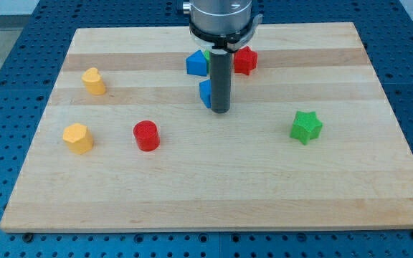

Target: Move blue cube near green circle and blue triangle

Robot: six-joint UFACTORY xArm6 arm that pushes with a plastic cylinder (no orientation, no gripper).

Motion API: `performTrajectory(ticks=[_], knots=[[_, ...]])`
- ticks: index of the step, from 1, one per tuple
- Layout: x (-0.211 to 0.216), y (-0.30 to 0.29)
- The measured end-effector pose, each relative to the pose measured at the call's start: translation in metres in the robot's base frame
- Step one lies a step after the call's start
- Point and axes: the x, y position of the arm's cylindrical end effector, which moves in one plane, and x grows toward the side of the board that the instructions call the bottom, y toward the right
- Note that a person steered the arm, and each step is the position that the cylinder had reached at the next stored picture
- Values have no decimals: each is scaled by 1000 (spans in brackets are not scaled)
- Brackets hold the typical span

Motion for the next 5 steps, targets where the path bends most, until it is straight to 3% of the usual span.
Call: performTrajectory(ticks=[2,5], knots=[[-1,-31],[-25,-31]])
